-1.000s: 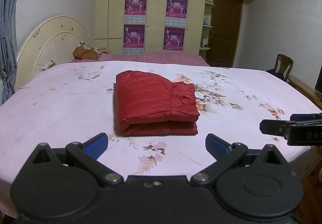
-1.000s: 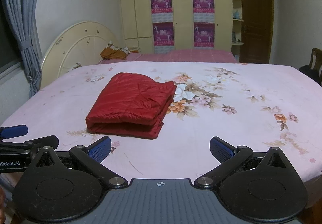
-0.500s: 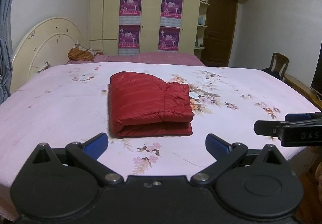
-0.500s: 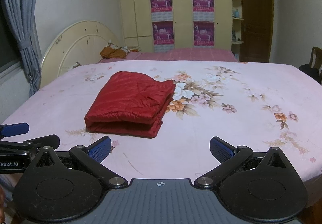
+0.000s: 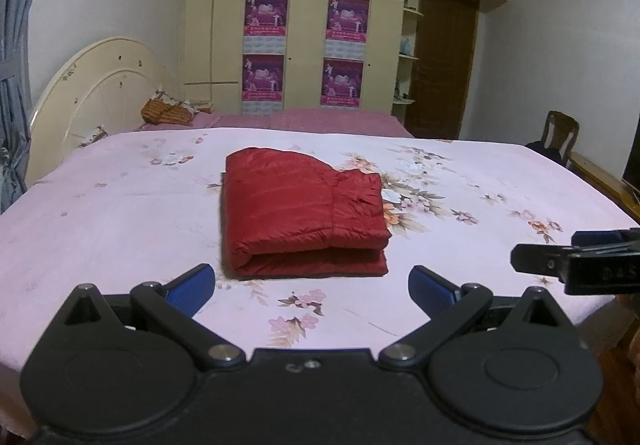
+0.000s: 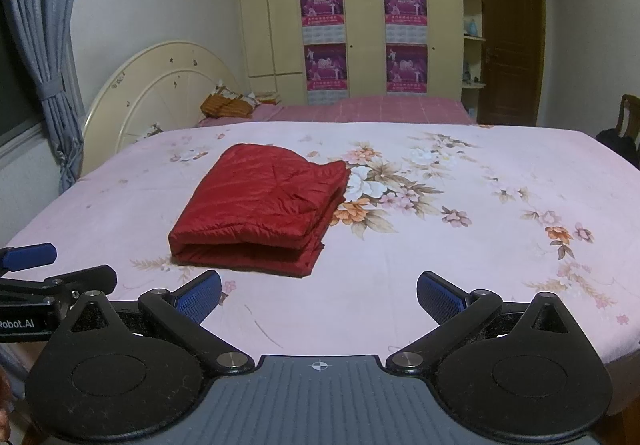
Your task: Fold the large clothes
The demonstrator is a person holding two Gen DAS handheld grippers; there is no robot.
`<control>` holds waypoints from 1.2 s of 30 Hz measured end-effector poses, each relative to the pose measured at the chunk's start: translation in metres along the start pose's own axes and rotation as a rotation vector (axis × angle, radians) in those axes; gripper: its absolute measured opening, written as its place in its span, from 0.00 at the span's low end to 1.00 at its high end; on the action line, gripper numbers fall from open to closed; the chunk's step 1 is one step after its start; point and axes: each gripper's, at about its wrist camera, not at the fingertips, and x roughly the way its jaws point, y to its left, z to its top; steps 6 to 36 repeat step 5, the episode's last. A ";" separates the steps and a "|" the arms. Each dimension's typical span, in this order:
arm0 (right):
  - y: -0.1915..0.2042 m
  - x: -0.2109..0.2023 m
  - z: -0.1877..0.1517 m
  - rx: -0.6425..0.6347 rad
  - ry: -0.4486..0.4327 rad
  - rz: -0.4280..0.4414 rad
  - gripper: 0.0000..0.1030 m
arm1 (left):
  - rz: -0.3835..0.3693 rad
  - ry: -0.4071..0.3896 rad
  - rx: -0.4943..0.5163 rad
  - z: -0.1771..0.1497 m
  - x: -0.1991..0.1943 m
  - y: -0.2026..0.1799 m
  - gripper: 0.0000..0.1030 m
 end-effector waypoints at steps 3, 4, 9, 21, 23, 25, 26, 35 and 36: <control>-0.001 0.000 0.000 0.000 0.000 0.001 1.00 | -0.008 0.005 -0.010 0.001 0.001 0.003 1.00; 0.000 0.000 0.000 -0.001 0.000 0.001 1.00 | -0.008 0.005 -0.011 0.001 0.001 0.003 1.00; 0.000 0.000 0.000 -0.001 0.001 0.001 1.00 | -0.011 0.005 -0.013 0.001 0.001 0.003 1.00; 0.000 0.000 0.000 -0.001 0.001 0.001 1.00 | -0.011 0.005 -0.013 0.001 0.001 0.003 1.00; 0.000 0.000 0.000 -0.001 0.001 0.001 1.00 | -0.011 0.005 -0.013 0.001 0.001 0.003 1.00; 0.000 0.000 0.000 -0.001 0.001 0.001 1.00 | -0.011 0.005 -0.013 0.001 0.001 0.003 1.00; 0.000 0.000 0.000 -0.001 0.001 0.001 1.00 | -0.011 0.005 -0.013 0.001 0.001 0.003 1.00; 0.000 0.000 0.000 -0.001 0.001 0.001 1.00 | -0.011 0.005 -0.013 0.001 0.001 0.003 1.00; 0.000 0.000 0.000 -0.001 0.001 0.001 1.00 | -0.011 0.005 -0.013 0.001 0.001 0.003 1.00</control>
